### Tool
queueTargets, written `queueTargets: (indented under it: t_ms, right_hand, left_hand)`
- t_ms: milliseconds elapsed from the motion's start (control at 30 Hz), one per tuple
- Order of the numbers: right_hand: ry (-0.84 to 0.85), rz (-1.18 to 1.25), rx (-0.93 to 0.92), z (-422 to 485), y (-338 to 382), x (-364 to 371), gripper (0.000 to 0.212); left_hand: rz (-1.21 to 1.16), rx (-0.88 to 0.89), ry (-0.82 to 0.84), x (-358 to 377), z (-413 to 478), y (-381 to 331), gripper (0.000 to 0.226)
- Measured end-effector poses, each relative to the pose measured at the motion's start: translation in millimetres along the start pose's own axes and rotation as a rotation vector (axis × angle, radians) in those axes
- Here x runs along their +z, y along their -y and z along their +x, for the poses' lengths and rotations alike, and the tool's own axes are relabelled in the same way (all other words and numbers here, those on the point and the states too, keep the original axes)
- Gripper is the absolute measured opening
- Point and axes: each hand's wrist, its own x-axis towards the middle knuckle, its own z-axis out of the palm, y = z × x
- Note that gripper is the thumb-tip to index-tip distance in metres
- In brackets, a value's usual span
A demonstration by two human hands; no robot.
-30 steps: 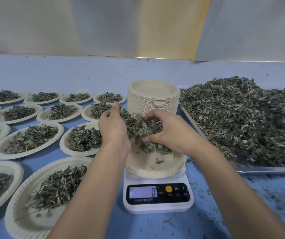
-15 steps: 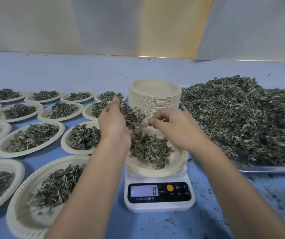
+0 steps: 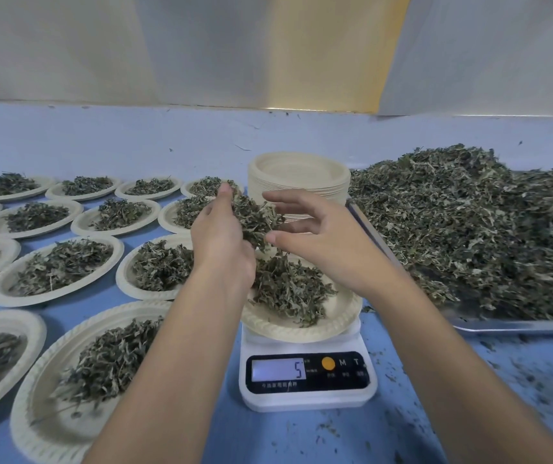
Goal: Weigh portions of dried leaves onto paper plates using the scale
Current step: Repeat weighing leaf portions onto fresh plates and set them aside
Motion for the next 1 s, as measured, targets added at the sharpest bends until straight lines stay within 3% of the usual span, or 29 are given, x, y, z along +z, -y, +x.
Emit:
queueTargets:
  t_ms: [100,200,400,567,733,1000]
  right_hand:
    - [-0.018,0.006,-0.014,0,-1,-1,0.041]
    - [-0.029,-0.003,-0.009,1,-2,-2,0.040]
    - [-0.052,0.040,-0.032,1,0,4,0.037]
    - [-0.169,0.015,-0.070,3,-2,15,0.020]
    - [-0.210,-0.019,-0.040,4,-7,9,0.018]
    - [-0.228,-0.008,-0.025,5,-8,-1,0.017]
  left_hand:
    - [-0.004,0.005,-0.009,-1,1,-1,0.034]
    - [0.000,0.008,-0.014,-1,2,-1,0.038]
    - [0.057,0.045,0.002,2,-7,1,0.016]
    - [0.040,0.080,0.022,7,-13,8,0.017]
    - [0.056,0.071,0.016,7,-14,8,0.022]
    - [-0.139,-0.041,-0.012,4,-9,3,0.017]
